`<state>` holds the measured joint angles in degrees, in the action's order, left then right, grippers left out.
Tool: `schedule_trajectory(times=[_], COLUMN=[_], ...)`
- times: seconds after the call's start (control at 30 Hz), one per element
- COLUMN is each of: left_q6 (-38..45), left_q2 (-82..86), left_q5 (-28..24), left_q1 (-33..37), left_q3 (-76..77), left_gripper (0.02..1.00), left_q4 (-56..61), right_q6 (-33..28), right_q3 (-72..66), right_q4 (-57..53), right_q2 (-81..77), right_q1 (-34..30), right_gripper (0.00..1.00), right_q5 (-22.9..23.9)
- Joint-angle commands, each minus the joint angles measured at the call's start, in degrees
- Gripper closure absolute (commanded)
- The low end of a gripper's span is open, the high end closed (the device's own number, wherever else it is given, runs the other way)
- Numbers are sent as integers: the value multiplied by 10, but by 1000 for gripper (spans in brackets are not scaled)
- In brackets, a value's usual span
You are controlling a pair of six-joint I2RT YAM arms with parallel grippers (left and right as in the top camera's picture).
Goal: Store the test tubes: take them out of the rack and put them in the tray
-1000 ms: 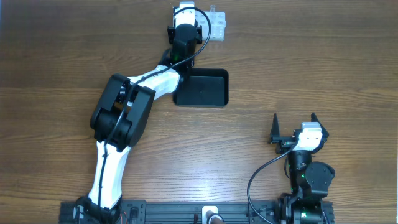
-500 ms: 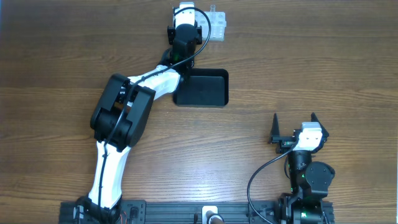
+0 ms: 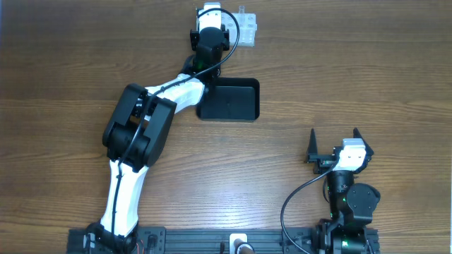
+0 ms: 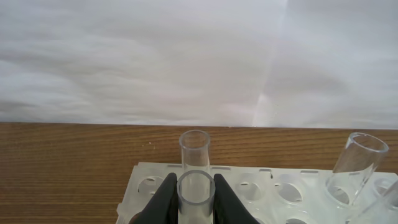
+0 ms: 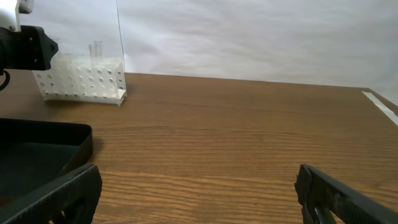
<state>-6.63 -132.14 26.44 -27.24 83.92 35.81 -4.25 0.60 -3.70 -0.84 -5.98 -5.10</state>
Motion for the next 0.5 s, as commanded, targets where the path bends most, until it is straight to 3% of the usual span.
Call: schedule_trajectory(times=[0.03,0.5], left_q6=[5,5], left_q2=[-12,-12], left_q5=[7,7], left_q1=[5,5], left_q3=[11,11], left_gripper=[886,943], left_q4=[2,20], right_q6=[5,5], right_q3=[-3,-3], right_q4=[-2,-2], right_q2=[5,5], right_q1=[-3,-3], right_gripper=[7,7], right_q5=[-9,-9])
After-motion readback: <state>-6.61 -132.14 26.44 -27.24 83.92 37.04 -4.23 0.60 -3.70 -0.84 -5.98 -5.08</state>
